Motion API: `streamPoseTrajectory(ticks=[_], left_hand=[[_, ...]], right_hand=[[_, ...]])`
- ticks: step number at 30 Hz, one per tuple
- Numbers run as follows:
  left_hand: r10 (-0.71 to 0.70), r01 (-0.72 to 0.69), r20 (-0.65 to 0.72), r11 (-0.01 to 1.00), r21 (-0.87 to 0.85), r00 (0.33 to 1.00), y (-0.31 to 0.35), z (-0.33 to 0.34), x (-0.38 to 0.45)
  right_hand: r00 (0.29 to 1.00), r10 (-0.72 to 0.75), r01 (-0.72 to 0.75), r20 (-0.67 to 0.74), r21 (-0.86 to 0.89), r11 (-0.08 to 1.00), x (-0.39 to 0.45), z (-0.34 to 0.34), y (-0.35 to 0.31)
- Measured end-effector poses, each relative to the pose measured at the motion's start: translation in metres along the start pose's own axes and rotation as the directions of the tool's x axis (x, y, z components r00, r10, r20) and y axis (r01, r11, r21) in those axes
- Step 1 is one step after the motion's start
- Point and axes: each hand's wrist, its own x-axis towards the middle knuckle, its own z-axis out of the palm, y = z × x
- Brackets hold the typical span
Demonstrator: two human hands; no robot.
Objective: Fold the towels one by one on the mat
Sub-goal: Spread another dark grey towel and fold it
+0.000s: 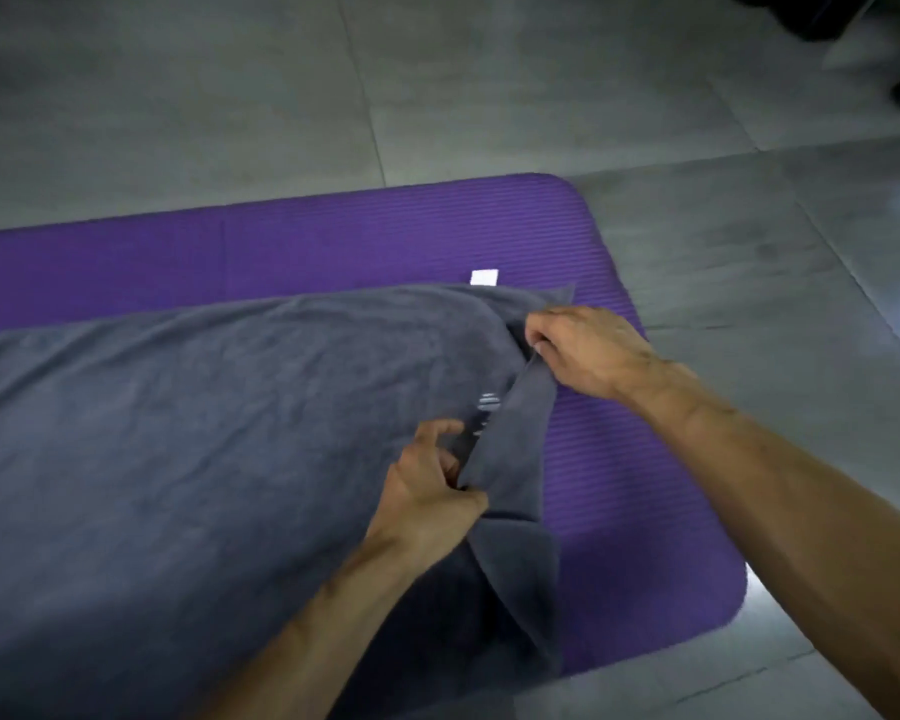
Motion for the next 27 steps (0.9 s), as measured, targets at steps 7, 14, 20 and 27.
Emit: streamPoseTrajectory(ticks=[7,14,20,27], left_hand=[[-0.067,0.067,-0.016,0.998,-0.004,0.998,-0.05,-0.076,-0.025],[-0.192,0.176,-0.195,0.98,-0.097,0.962,-0.095,-0.14,-0.05],[-0.235,0.132,-0.328,0.942,-0.308,0.915,-0.118,-0.202,-0.089],[-0.16,0.148,-0.337,0.987,-0.062,0.928,-0.174,-0.301,-0.129]], right_hand=[[0.973,0.038,-0.048,0.23,0.038,0.998,0.015,-0.007,-0.046],[0.981,-0.083,0.107,-0.176,0.128,0.986,0.059,-0.049,-0.152],[0.935,-0.253,0.275,-0.247,0.059,0.96,0.112,-0.069,-0.262],[0.875,-0.426,0.437,-0.23,-0.001,0.899,0.163,-0.067,-0.383]])
